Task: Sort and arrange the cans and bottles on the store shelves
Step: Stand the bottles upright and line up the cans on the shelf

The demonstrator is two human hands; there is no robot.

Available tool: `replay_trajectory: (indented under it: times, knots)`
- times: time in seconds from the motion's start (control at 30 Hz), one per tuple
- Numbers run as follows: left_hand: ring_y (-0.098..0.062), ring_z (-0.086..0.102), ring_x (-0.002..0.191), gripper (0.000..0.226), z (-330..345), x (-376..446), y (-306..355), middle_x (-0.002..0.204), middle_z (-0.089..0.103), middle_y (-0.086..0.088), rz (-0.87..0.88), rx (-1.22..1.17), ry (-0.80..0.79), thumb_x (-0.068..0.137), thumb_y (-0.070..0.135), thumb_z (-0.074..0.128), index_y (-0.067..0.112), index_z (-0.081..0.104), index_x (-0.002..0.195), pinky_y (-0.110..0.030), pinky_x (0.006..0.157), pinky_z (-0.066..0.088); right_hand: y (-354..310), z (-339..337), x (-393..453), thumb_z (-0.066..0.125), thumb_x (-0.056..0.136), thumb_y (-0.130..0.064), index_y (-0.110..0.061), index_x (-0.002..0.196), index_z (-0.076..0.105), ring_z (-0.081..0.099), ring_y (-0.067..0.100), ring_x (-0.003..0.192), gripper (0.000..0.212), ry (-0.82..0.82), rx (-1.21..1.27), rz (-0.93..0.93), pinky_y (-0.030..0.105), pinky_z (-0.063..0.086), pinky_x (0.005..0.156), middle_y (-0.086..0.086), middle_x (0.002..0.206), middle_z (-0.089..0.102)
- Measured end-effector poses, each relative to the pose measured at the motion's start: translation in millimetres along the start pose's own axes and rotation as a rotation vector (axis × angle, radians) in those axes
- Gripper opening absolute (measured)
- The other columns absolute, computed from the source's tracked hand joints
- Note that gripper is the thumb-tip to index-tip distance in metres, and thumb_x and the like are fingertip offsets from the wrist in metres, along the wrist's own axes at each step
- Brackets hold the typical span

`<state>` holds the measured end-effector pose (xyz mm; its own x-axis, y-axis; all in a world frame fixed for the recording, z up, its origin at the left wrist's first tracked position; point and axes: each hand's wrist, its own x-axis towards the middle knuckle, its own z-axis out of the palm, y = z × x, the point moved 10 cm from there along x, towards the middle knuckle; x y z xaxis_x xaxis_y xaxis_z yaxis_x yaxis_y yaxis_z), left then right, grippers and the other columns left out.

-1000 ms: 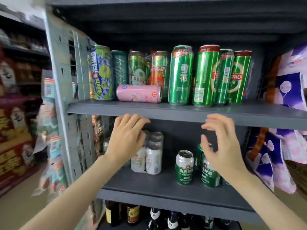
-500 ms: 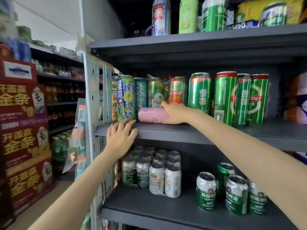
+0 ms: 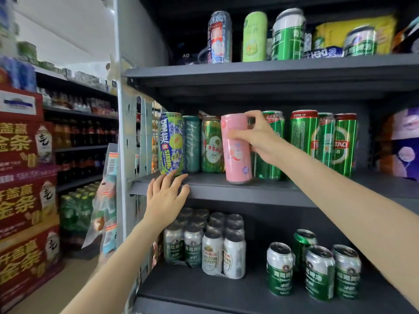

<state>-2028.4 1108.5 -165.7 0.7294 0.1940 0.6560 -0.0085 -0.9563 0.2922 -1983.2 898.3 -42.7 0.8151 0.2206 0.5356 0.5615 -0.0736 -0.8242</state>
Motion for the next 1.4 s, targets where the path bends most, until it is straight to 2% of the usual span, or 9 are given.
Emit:
replay_trajectory:
  times: [0.1,0.27,0.47,0.7,0.8,0.9,1.07,1.23,1.4]
  knots:
    - [-0.021,0.014,0.141,0.087,0,0,2,0.153,0.023,0.005,0.005,0.012,0.005,0.065,0.058,-0.005,0.035,0.034,0.139,-0.036,0.114,0.004,-7,-1,-4,0.077,0.073,-0.010,-0.031,0.128,0.035,0.059,0.016,0.082,0.072,0.008,-0.132,-0.087,0.030,0.052,0.066,0.001,0.099,0.054]
    - [-0.022,0.012,0.141,0.093,1,-2,3,0.153,0.020,0.004,0.036,0.051,0.006,0.061,0.056,-0.011,0.033,0.031,0.141,-0.036,0.114,0.005,-7,-1,-6,0.073,0.079,-0.017,-0.028,0.120,0.041,0.058,0.019,0.099,0.053,-0.010,-0.260,-0.149,0.037,0.054,0.081,-0.002,0.114,0.053]
    - [-0.020,0.013,0.141,0.081,-2,-3,2,0.153,0.022,0.005,0.001,-0.015,0.015,0.070,0.055,-0.002,0.035,0.033,0.140,-0.036,0.114,0.003,0,3,-16,0.079,0.071,-0.007,-0.030,0.129,0.023,0.056,0.019,0.103,0.083,-0.178,-0.404,-0.091,0.036,0.054,0.081,-0.003,0.113,0.049]
    - [-0.021,0.012,0.142,0.094,-3,-5,3,0.153,0.022,0.005,0.005,-0.007,0.019,0.060,0.057,-0.011,0.034,0.032,0.140,-0.036,0.114,0.003,-17,-4,-51,0.079,0.067,0.000,-0.029,0.129,0.029,0.052,-0.008,0.094,0.085,0.010,-0.318,-0.368,0.008,0.047,0.069,-0.021,0.112,0.042]
    - [-0.021,0.012,0.142,0.090,-2,-4,1,0.153,0.023,0.004,0.026,0.007,0.026,0.065,0.056,-0.008,0.033,0.033,0.141,-0.037,0.114,0.003,-22,-12,-73,0.081,0.066,-0.002,-0.037,0.127,0.029,0.052,-0.001,0.105,0.088,0.038,-0.256,-0.433,0.017,0.051,0.083,-0.028,0.118,0.040]
    - [-0.023,0.008,0.143,0.078,3,-2,3,0.155,0.018,0.003,0.067,0.054,-0.033,0.077,0.056,-0.003,0.031,0.031,0.142,-0.040,0.115,0.001,-19,-24,-85,0.082,0.065,-0.006,-0.047,0.131,0.022,0.049,0.016,0.119,0.098,-0.019,-0.132,-0.333,0.036,0.050,0.093,-0.010,0.133,0.041]
    - [-0.022,-0.002,0.144,0.048,-14,-18,11,0.156,0.011,-0.003,0.000,-0.146,0.067,0.098,0.031,0.035,0.025,0.027,0.145,-0.039,0.115,-0.001,-16,-41,-130,0.083,0.064,-0.014,-0.049,0.131,0.026,0.053,0.015,0.117,0.094,-0.053,-0.043,-0.222,0.035,0.053,0.087,-0.002,0.136,0.044]
    - [-0.039,0.035,0.126,0.043,17,-112,8,0.137,0.042,-0.017,0.142,-0.138,0.168,0.083,0.007,0.060,0.004,0.051,0.125,-0.055,0.098,0.032,24,-36,-194,0.085,0.051,-0.029,-0.043,0.123,0.030,0.058,0.010,0.110,0.092,-0.112,-0.208,-0.163,0.032,0.054,0.086,-0.005,0.126,0.050]
    - [-0.043,0.042,0.117,0.046,77,-164,-15,0.128,0.047,-0.021,0.100,-0.041,-0.029,0.078,0.004,0.063,0.003,0.053,0.123,-0.057,0.093,0.034,94,-48,-236,0.085,0.060,-0.003,-0.036,0.120,0.034,0.059,0.024,0.106,0.085,-0.049,-0.196,0.001,0.040,0.055,0.085,0.005,0.121,0.053]
